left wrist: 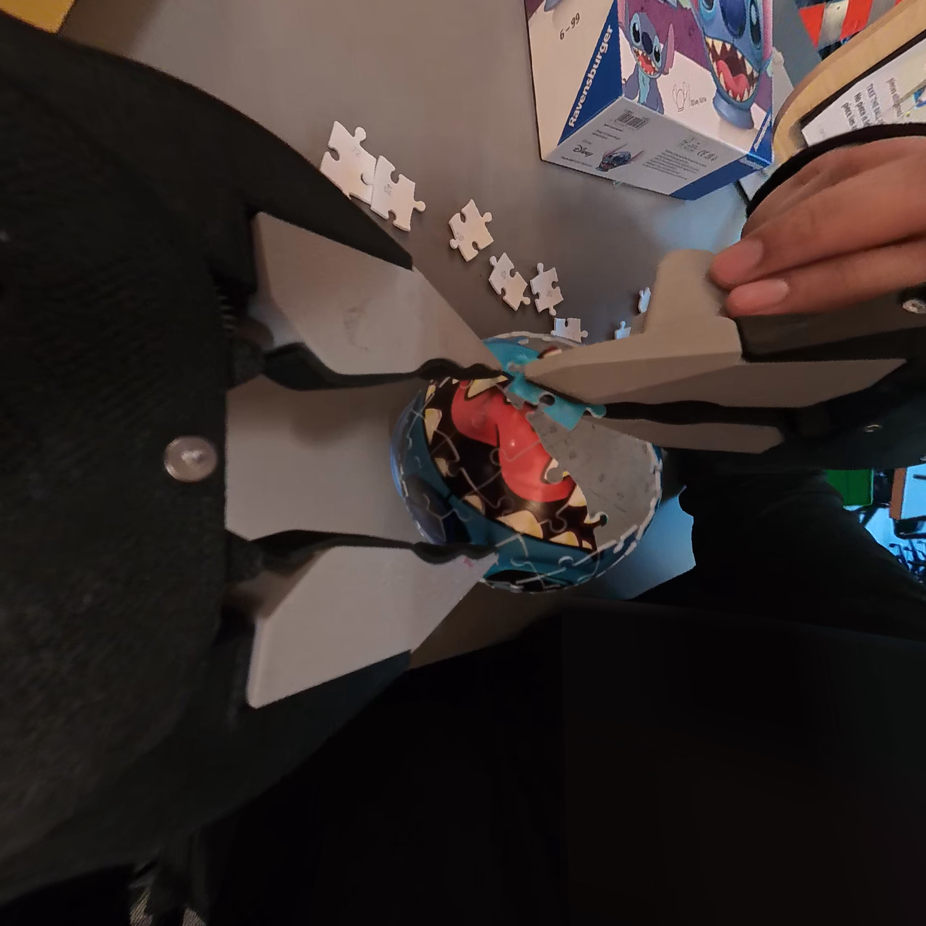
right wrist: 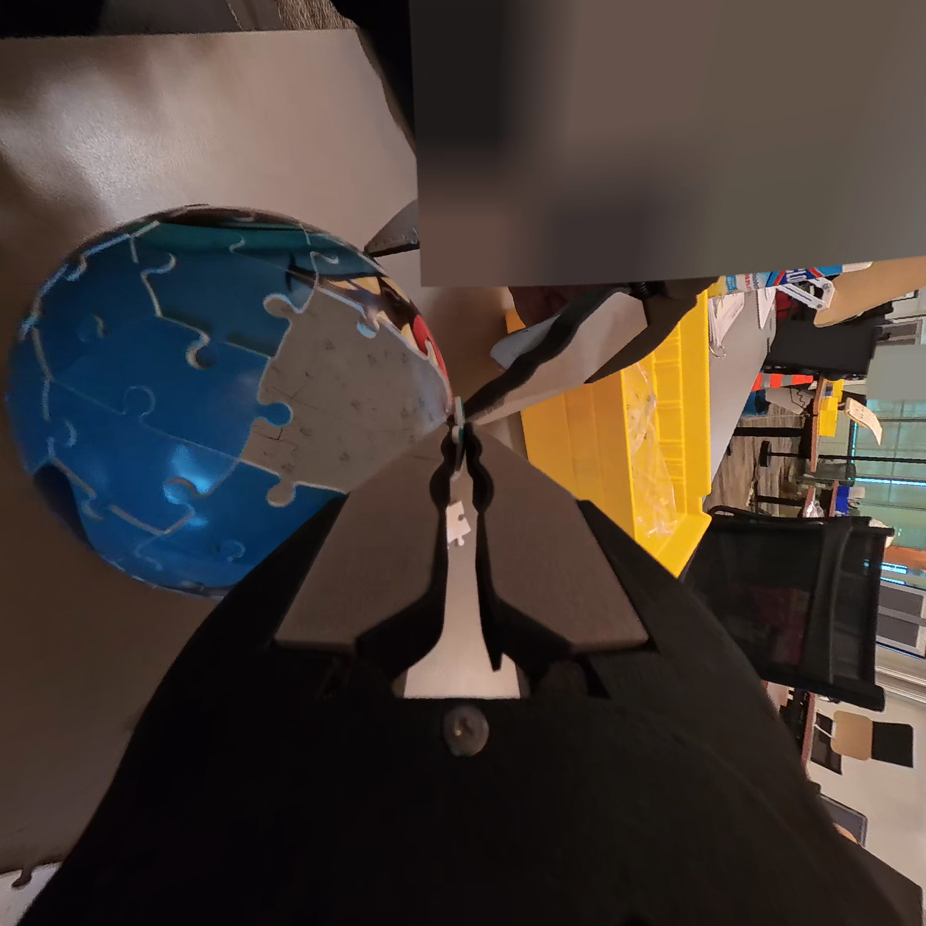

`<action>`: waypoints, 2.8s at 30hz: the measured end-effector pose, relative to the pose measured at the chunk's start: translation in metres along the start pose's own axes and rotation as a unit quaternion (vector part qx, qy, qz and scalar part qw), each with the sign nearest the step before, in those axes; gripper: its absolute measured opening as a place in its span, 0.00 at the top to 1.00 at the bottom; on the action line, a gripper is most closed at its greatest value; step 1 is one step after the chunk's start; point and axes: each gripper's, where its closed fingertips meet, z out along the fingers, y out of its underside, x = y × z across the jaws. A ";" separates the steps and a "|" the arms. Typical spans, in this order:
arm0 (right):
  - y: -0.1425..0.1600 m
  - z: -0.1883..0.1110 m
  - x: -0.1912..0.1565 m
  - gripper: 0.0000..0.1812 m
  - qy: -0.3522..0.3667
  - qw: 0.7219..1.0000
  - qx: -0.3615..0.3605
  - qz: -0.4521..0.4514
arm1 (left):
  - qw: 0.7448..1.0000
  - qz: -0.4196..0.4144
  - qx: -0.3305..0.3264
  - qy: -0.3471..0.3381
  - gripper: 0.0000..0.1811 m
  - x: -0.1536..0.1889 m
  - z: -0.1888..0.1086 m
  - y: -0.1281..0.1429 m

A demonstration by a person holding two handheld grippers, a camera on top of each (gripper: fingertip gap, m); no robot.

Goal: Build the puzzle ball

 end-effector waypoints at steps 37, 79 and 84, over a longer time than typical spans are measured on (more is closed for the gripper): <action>0.025 -0.035 0.052 1.00 0.056 0.923 -0.006 0.381 | 0.963 0.042 0.184 -0.190 0.77 -0.050 -0.036 -0.054; 0.011 -0.028 0.056 1.00 0.034 0.918 0.045 0.392 | 0.964 0.056 0.136 -0.222 1.00 -0.062 -0.024 -0.042; 0.006 -0.025 0.059 1.00 0.039 0.915 0.058 0.398 | 0.965 0.055 0.127 -0.221 1.00 -0.063 -0.022 -0.039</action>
